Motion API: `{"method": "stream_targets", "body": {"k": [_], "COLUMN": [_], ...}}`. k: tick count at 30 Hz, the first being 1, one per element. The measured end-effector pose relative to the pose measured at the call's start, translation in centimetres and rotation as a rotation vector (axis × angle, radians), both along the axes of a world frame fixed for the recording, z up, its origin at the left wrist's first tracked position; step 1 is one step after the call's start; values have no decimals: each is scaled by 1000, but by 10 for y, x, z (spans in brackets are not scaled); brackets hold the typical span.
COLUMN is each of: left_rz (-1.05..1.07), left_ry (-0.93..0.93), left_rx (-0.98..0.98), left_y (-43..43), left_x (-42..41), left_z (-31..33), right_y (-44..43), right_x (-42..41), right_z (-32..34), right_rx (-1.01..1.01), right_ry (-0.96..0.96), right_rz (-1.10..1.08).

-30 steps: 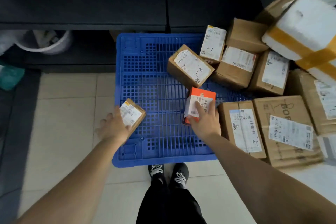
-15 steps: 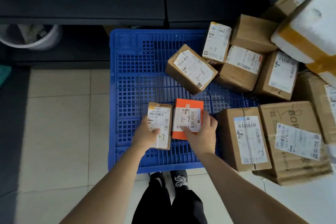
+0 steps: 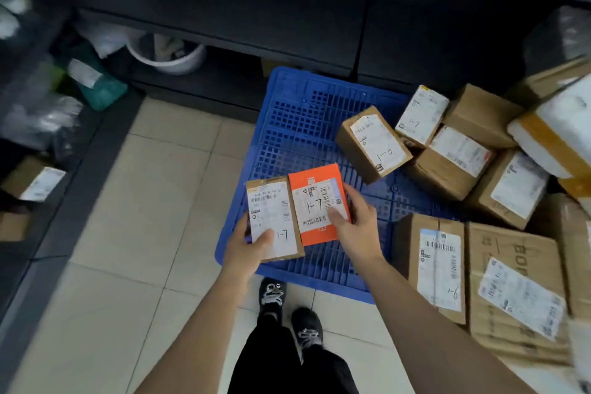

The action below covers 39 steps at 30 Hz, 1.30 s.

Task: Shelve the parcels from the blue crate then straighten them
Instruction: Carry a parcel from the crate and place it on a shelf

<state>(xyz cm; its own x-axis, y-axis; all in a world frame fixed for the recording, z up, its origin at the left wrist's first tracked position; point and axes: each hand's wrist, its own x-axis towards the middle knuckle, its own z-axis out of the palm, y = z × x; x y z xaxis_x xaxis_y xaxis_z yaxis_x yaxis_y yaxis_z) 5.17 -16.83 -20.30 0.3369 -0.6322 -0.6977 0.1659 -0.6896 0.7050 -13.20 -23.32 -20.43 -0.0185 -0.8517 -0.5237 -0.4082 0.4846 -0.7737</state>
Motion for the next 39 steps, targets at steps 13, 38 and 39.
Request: {"method": "stream_targets", "body": {"k": [13,38,39], "left_rz": [662,1308,1323], "left_ry": [-169,-486,-491], "left_rx": [-264,-298,-293], "left_y": [143,656,672], "left_x": [92,249,256], "left_z": [136,248,250], "right_y": [67,525,542], "right_x": [140,457,468], "right_z": [133,243,244], "right_rx": [-130,-143,-146], "right_ry": [-300,-644,-639], "right_rz": [537,1240,1263]}}
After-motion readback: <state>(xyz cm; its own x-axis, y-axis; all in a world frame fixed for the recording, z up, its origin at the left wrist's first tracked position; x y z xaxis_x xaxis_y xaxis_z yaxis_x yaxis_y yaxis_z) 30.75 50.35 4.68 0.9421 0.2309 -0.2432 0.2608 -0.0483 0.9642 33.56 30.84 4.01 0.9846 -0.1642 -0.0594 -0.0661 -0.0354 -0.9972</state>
